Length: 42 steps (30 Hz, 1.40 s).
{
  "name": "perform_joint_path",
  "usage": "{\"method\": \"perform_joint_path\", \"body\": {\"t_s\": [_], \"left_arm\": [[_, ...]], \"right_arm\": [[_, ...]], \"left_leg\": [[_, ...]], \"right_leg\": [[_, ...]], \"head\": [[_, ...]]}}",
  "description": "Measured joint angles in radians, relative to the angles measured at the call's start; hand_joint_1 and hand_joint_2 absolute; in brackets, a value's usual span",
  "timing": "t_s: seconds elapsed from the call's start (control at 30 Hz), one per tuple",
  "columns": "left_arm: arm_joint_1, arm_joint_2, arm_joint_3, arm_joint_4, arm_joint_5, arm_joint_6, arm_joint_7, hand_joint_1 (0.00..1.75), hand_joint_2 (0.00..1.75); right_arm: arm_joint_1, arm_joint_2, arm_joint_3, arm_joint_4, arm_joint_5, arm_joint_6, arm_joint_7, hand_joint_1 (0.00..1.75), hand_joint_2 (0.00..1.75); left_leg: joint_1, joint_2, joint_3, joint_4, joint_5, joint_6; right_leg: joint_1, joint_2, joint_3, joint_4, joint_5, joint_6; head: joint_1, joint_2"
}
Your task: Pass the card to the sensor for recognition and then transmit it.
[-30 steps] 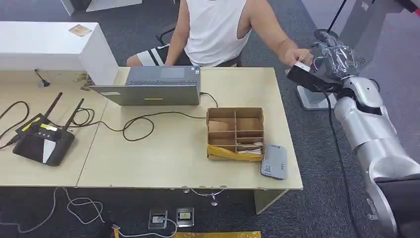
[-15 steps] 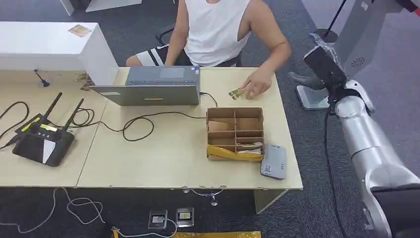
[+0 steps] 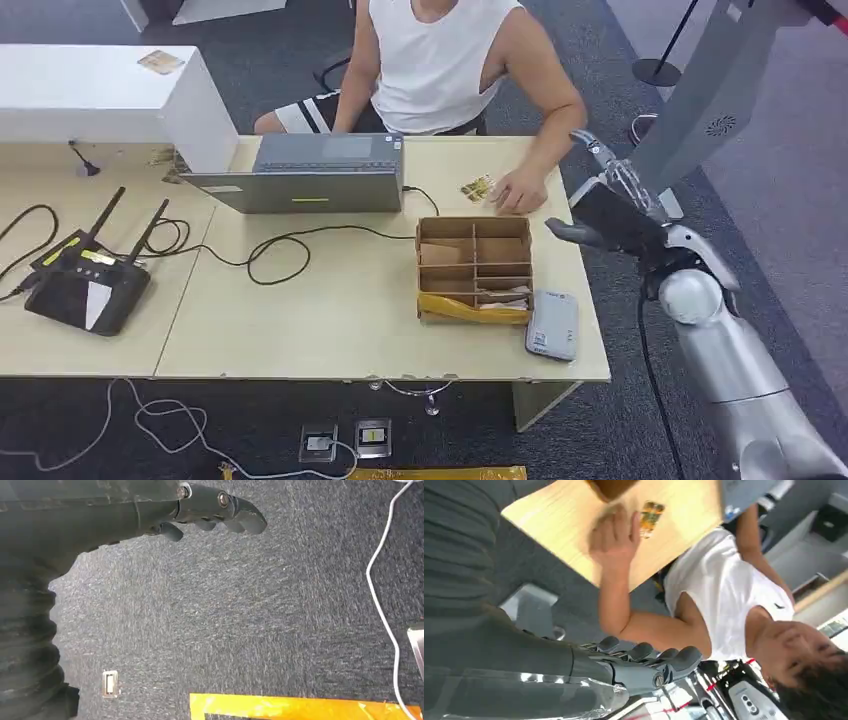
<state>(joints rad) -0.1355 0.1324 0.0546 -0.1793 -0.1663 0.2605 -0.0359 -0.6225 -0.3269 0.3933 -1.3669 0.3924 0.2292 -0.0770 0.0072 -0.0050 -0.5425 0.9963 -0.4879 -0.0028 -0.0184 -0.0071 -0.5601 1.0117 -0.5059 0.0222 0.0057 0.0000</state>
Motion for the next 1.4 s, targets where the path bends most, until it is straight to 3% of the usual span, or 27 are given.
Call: {"method": "perform_joint_path", "body": {"t_s": [0.17, 0.43, 1.03, 1.4], "left_arm": [[0.000, 0.004, 0.000, 0.000, 0.000, 0.000, 0.000, 0.00, 1.75], [-0.003, 0.006, -0.001, 0.000, -0.008, -0.008, 0.005, 0.00, 1.75], [-0.005, 0.007, -0.001, 0.000, -0.011, -0.009, 0.008, 0.00, 1.75], [-0.007, 0.005, -0.002, 0.000, -0.020, -0.008, 0.008, 0.00, 1.75]], "right_arm": [[0.076, -0.004, 0.035, -0.030, 0.258, -0.014, 0.001, 0.00, 1.75], [0.134, -0.005, 0.093, -0.028, 0.467, -0.028, 0.002, 0.00, 1.75], [0.164, -0.002, 0.147, 0.015, 0.529, -0.058, -0.006, 0.00, 1.75], [0.161, 0.020, 0.148, 0.065, 0.589, -0.165, -0.037, 0.00, 1.75]], "left_leg": [[0.000, 0.000, 0.000, 0.000, 0.000, 0.000], [0.000, 0.000, 0.000, 0.000, 0.000, 0.000], [0.000, 0.000, 0.000, 0.000, 0.000, 0.000], [0.000, 0.000, 0.000, 0.000, 0.000, 0.000]], "right_leg": [[0.000, 0.000, 0.000, 0.000, 0.000, 0.000], [0.000, 0.000, 0.000, 0.000, 0.000, 0.000], [0.000, 0.000, 0.000, 0.000, 0.000, 0.000], [0.000, 0.000, 0.000, 0.000, 0.000, 0.000]], "head": [[0.000, 0.000], [0.000, 0.000], [0.000, 0.000], [0.000, 0.000]]}}
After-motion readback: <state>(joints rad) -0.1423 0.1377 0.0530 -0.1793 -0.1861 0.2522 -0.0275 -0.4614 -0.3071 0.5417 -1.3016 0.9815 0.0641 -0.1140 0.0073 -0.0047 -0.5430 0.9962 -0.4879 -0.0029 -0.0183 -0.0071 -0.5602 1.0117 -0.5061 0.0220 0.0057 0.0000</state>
